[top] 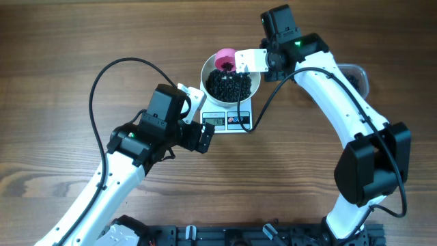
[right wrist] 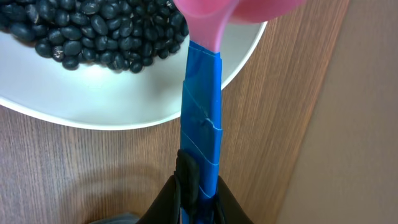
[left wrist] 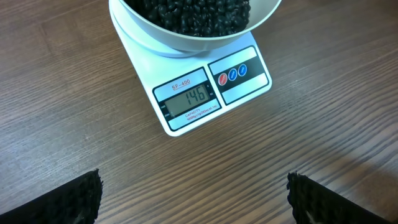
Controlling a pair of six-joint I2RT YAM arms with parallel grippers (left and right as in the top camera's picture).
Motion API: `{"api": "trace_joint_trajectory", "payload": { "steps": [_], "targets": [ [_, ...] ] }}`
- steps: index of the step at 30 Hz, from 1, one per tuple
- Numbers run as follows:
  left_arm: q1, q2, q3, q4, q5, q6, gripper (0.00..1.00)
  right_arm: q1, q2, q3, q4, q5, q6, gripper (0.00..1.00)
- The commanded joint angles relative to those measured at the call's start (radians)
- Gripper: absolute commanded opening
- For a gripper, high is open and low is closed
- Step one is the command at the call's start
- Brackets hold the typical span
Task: Scoop item into bowl and weigh 150g on scale
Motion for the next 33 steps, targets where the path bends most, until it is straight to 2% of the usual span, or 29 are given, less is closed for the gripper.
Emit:
{"api": "trace_joint_trajectory", "payload": {
  "steps": [1, 8, 15, 25, 30, 33],
  "targets": [
    [-0.005, 0.004, 0.018, 0.003, -0.005, -0.003, 1.00, 0.009, -0.001, 0.023, -0.005, -0.021, 0.011, 0.04],
    [-0.005, 0.004, 0.018, 0.003, -0.005, -0.003, 1.00, 0.010, -0.001, 0.023, -0.016, -0.026, 0.005, 0.04],
    [-0.005, 0.004, 0.018, 0.003, -0.005, -0.003, 1.00, 0.010, -0.001, 0.023, 0.042, 0.018, 0.015, 0.04],
    [-0.005, 0.004, 0.018, 0.003, -0.005, -0.003, 1.00, 0.010, -0.001, 0.023, -0.039, -0.050, 0.008, 0.04],
    [-0.005, 0.004, 0.018, 0.003, -0.005, -0.003, 1.00, 0.010, -0.002, 0.023, 0.033, 0.019, 0.014, 0.04],
    [-0.005, 0.004, 0.018, 0.003, -0.005, -0.003, 1.00, 0.010, -0.002, 0.023, 0.019, -0.005, 0.014, 0.04]
  ]
}}
